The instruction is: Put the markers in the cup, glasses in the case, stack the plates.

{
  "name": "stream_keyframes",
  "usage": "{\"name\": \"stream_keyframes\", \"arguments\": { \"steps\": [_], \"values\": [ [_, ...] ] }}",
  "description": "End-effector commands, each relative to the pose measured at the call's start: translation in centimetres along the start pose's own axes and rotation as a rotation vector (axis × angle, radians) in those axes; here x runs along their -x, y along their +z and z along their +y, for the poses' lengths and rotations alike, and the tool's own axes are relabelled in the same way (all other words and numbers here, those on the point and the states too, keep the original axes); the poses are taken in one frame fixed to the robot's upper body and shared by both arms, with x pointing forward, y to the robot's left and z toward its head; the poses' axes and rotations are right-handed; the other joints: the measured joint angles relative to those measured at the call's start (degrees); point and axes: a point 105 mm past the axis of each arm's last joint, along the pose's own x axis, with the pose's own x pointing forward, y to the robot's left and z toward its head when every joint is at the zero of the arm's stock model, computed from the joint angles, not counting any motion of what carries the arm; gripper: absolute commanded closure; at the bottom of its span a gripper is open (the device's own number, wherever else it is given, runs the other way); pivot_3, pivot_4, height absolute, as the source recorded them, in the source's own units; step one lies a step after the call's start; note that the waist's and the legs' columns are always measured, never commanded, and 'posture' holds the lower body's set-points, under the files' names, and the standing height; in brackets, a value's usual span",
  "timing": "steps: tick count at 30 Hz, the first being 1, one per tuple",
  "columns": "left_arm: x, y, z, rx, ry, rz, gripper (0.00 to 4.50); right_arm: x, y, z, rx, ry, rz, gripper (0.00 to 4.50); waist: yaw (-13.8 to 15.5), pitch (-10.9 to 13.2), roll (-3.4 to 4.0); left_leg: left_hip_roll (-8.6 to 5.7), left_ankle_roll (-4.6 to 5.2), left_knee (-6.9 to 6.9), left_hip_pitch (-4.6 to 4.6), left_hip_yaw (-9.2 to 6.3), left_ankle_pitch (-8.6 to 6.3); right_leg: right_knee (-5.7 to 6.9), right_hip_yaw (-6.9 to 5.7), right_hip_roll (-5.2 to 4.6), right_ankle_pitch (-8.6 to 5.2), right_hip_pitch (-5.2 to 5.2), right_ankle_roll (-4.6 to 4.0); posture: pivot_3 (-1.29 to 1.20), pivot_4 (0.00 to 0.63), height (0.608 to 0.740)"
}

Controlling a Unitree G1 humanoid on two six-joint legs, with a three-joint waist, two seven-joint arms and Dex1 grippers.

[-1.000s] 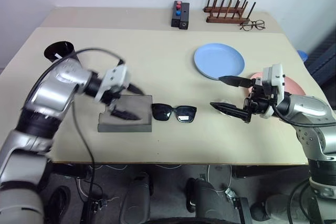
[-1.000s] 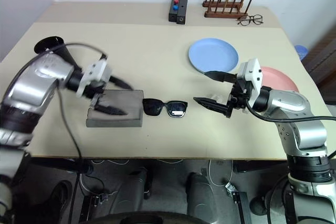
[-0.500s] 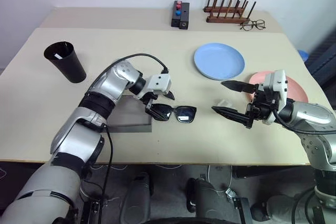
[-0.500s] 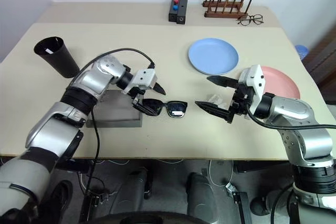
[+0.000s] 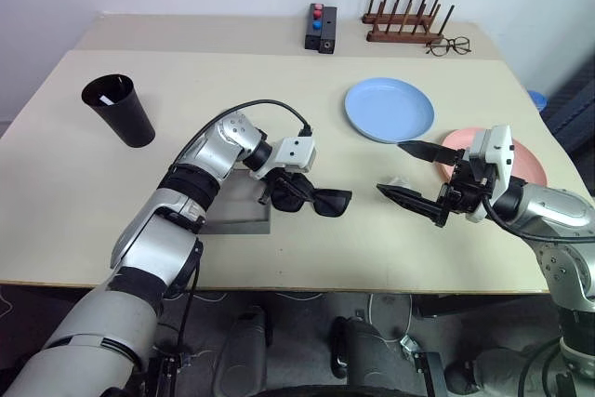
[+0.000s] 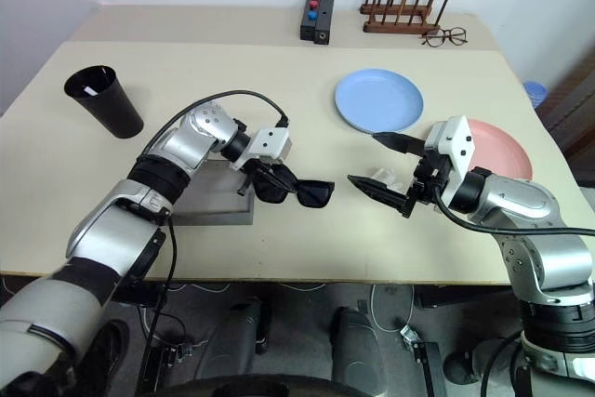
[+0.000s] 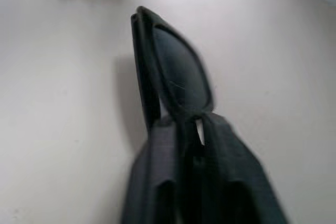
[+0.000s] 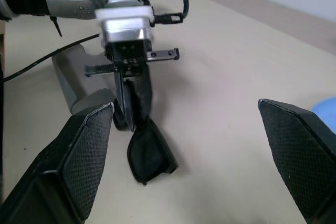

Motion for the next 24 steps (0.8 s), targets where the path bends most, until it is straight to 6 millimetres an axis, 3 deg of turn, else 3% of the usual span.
{"name": "stream_keyframes", "arguments": {
  "steps": [1,7,13,21,24],
  "values": [
    [0.3,0.0,0.6,0.026,0.023,0.01,4.5,0.2,1.1,-0.3,0.054,-0.023,-0.035,0.0,-0.2,0.0,0.0,0.0,0.0,0.05,0.0,0.0,-0.01,0.0,0.0,0.0,0.02,0.01,-0.02,0.0,0.15,0.74],
    [2.9,4.7,2.9,0.095,0.074,-0.166,4.5,0.2,1.1,-0.6,0.066,-0.031,-0.033,0.0,-0.3,0.0,-0.03,0.01,0.09,0.22,-0.2,-0.03,-0.06,0.04,-0.01,0.0,0.04,-0.11,-0.04,0.0,0.15,0.74],
    [7.4,8.0,2.7,0.1,0.067,-0.167,4.5,-0.2,1.0,-0.8,0.072,-0.029,-0.038,0.0,-0.8,0.1,-0.01,0.01,0.17,0.16,-0.24,-0.02,-0.11,0.12,0.01,0.01,0.0,-0.23,0.03,0.0,0.15,0.74],
    [11.7,7.1,0.4,0.159,0.086,-0.084,4.5,-0.5,0.9,-1.0,0.077,-0.02,-0.049,0.0,-1.7,0.1,0.02,0.02,0.16,0.07,-0.19,-0.03,-0.1,0.13,0.03,0.01,-0.02,-0.23,0.01,0.0,0.15,0.74],
    [13.0,7.4,-2.1,0.216,0.043,-0.136,4.5,-0.7,0.8,-1.1,0.079,-0.019,-0.049,0.0,-1.9,0.1,0.04,0.02,0.16,0.06,-0.23,-0.03,-0.1,0.1,0.04,0.01,-0.02,-0.27,0.01,0.0,0.15,0.74]
  ]
}}
